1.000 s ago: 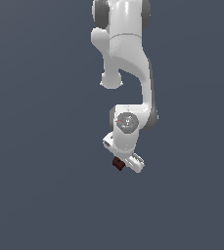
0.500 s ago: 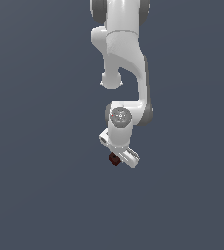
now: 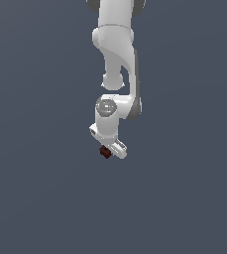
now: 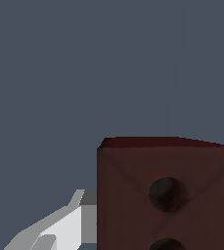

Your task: Pick up the object and move it to a goal position.

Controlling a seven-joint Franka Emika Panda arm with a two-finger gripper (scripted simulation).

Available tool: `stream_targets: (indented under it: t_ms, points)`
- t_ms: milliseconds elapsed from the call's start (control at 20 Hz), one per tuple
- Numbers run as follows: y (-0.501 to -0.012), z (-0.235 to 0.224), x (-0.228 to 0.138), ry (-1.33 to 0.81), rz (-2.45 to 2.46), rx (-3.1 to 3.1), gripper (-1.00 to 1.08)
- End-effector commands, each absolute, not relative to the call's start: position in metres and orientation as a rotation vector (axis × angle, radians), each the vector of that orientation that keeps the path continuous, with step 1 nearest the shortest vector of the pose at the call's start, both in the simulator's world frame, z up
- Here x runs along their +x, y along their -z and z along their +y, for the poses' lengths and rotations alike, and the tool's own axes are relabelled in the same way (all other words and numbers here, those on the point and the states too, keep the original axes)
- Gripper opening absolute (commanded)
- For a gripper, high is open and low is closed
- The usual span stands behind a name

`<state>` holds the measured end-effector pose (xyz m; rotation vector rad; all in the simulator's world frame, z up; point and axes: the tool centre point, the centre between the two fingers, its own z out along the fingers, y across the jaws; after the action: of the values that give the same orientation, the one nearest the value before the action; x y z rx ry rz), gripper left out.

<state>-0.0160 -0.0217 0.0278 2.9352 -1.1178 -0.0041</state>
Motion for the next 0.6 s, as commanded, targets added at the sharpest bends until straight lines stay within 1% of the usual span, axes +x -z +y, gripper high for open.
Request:
stream_targets:
  t_ms: [0, 300, 550]
  points:
    - [-0.029, -0.035, -0.029, 0.001, -1.118, 2.936, -1.00]
    - [-0.030, -0.058, -0.051, 0.001, -1.118, 2.936, -1.00]
    - [-0.030, -0.069, -0.060, 0.001, -1.118, 2.936, -1.00]
